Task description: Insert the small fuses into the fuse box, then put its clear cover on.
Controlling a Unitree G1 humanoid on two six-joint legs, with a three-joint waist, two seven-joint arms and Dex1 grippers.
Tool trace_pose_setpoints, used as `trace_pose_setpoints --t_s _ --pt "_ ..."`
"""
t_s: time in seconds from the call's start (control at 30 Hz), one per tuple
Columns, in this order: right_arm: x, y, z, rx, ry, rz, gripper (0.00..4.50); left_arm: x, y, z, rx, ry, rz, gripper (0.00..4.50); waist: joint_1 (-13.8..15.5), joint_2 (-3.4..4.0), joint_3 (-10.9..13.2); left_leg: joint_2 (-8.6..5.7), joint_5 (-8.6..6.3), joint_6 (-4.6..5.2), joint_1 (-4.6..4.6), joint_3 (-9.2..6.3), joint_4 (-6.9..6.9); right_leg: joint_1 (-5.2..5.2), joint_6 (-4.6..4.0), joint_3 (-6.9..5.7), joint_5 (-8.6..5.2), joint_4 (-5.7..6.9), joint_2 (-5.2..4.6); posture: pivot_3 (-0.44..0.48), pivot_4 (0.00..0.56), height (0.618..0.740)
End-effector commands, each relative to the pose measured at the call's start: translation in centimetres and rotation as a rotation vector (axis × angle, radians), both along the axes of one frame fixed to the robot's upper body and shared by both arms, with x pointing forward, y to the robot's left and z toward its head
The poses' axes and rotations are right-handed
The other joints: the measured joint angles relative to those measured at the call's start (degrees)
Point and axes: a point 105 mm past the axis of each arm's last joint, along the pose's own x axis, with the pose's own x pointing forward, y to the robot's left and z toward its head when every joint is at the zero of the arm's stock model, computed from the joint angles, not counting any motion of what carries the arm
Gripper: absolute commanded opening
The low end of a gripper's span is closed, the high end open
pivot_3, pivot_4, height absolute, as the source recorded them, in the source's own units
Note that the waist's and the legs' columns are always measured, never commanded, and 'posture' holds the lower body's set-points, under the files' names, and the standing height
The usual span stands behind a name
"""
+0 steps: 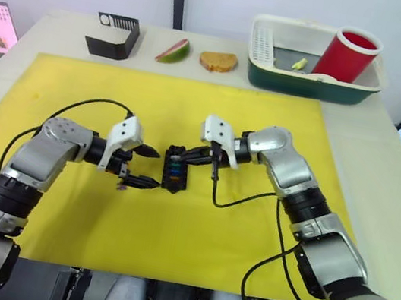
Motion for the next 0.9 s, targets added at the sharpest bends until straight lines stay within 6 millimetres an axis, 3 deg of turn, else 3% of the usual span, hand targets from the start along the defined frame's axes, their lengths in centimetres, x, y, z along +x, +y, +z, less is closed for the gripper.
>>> trace_pose_setpoints --t_s 0.03,0.7,0.8,0.83,0.9 --pt "0.2 0.3 0.0 -0.028 -0.030 -0.011 1.38 0.1 -0.1 1.1 -0.004 -0.048 -0.019 4.50 0.0 0.00 0.0 0.00 0.00 0.00 0.00 0.00 0.00 0.00 0.00 0.00 0.00 0.00 0.00 0.000 0.150 0.740" --pt "-0.9 0.8 4.8 0.089 -0.038 0.004 1.38 0.2 0.5 1.3 0.001 -0.050 -0.007 4.50 0.0 0.00 0.0 0.02 0.01 -0.01 -0.02 0.00 0.01 -0.01 0.00 0.00 0.00 0.00 0.02 0.000 0.150 0.740" --pt "-0.8 1.2 4.7 0.111 -0.031 -0.012 0.54 0.3 0.7 1.3 0.003 -0.051 0.003 4.50 0.0 0.00 0.0 0.02 0.01 -0.01 -0.02 0.00 0.01 -0.01 0.00 0.00 0.00 0.00 0.02 0.000 0.150 0.740" --pt "-0.7 1.3 4.5 0.111 -0.023 -0.018 0.07 0.4 0.8 1.3 0.004 -0.052 0.006 4.50 0.0 0.00 0.0 0.02 0.00 -0.01 -0.02 0.00 0.01 -0.02 0.00 0.00 0.00 0.00 0.02 0.000 0.150 0.740" --pt "-0.6 1.6 4.1 0.109 -0.016 -0.027 0.02 0.4 0.9 1.4 0.004 -0.054 0.012 4.50 0.0 0.00 0.0 0.02 0.01 -0.01 -0.02 0.00 0.01 -0.02 0.00 0.00 0.00 0.00 0.02 0.000 0.150 0.740"
